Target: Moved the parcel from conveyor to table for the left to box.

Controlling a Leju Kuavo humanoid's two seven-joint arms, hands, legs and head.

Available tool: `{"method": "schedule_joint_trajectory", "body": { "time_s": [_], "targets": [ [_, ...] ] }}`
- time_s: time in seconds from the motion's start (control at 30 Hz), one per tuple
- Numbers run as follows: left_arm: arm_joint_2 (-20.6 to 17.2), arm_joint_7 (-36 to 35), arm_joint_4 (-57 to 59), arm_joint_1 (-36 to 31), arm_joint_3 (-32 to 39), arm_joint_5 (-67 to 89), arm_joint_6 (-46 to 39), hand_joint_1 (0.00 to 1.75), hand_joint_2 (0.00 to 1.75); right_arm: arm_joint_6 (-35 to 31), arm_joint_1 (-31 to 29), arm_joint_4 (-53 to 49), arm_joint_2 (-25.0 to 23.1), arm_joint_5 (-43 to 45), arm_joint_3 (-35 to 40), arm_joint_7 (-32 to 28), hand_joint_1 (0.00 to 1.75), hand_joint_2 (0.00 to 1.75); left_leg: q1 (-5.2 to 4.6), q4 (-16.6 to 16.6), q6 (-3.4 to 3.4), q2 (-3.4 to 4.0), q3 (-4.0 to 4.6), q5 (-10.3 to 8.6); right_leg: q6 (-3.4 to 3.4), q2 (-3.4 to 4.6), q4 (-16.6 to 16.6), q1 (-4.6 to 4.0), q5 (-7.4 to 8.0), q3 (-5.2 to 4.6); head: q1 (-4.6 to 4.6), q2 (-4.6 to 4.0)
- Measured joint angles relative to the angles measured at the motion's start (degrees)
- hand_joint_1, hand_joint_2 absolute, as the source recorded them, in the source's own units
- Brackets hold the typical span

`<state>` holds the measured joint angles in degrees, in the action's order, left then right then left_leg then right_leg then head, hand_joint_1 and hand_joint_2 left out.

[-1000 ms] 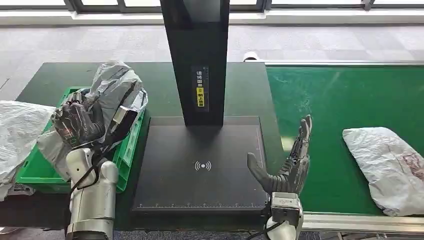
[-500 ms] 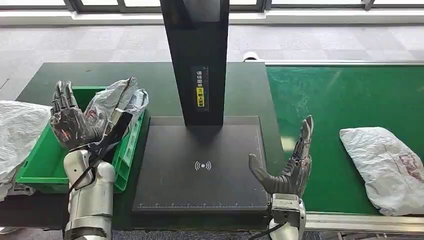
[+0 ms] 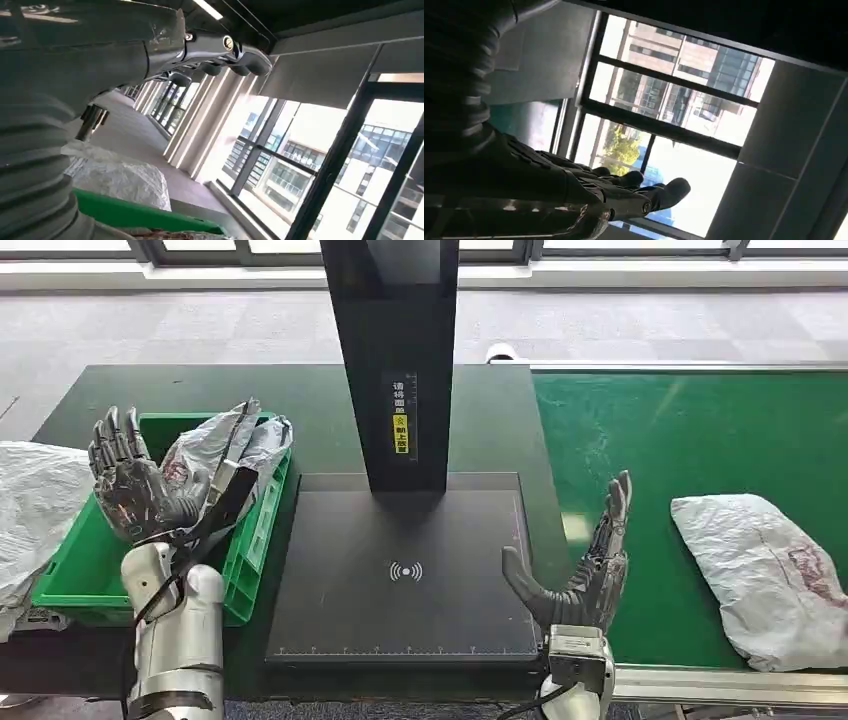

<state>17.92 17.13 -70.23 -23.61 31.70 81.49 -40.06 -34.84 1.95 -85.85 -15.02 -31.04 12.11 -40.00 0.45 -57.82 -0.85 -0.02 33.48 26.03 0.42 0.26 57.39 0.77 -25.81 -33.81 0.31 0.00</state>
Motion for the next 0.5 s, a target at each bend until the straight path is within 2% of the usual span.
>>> {"method": "schedule_joint_trajectory", "body": {
  "time_s": [0.1,0.17,0.23,0.3,0.37,0.5],
  "targets": [
    [0.55,14.24,-2.29,-0.77,3.94,-15.08,-0.11,0.00,1.75,-1.07,-0.04,0.20,-0.07,-0.66,-0.53,0.04,0.00,1.75,0.00,0.00,0.00,0.00,-0.01,0.00,0.00,0.00,0.00,0.01,0.00,-0.01,0.02,0.00],
    [1.14,21.20,-2.59,-0.22,4.76,-31.87,-0.11,0.00,1.75,-2.53,-0.36,0.98,-0.28,-2.62,-1.94,1.15,0.00,1.75,-0.01,0.00,0.00,0.02,-0.06,0.01,0.00,0.00,-0.02,0.02,0.00,-0.02,0.00,0.00],
    [1.75,22.50,-5.02,2.88,0.65,-51.98,0.04,0.00,1.75,-4.54,-1.01,2.92,-0.48,-6.31,-5.50,3.14,0.00,1.75,-0.02,0.00,0.00,0.01,-0.06,0.02,0.01,0.01,-0.04,0.02,-0.01,-0.02,-0.02,0.00],
    [2.19,22.90,-7.85,6.54,-5.74,-63.22,0.44,0.00,1.75,-5.05,-1.52,4.51,-0.63,-8.72,-9.56,3.10,0.00,1.75,-0.01,0.00,0.03,-0.33,0.04,0.00,0.05,-0.24,-0.07,0.01,-0.05,0.08,0.00,0.00],
    [2.16,23.11,-9.57,7.93,-10.26,-63.61,0.44,0.00,1.75,-5.22,-2.06,5.99,-0.96,-9.27,-12.59,3.08,0.00,1.75,-0.01,-0.01,0.05,-0.45,0.15,-0.01,0.08,-0.39,-0.07,0.02,-0.05,0.10,0.00,0.00],
    [1.83,23.18,-11.89,8.82,-14.59,-63.93,0.83,0.00,1.75,-5.24,-2.32,7.67,-1.51,-10.45,-15.61,2.89,0.00,1.75,-0.05,-0.02,0.06,-0.40,0.08,0.00,0.08,-0.31,-0.07,0.04,-0.04,0.09,0.00,-0.02]
  ]
}}
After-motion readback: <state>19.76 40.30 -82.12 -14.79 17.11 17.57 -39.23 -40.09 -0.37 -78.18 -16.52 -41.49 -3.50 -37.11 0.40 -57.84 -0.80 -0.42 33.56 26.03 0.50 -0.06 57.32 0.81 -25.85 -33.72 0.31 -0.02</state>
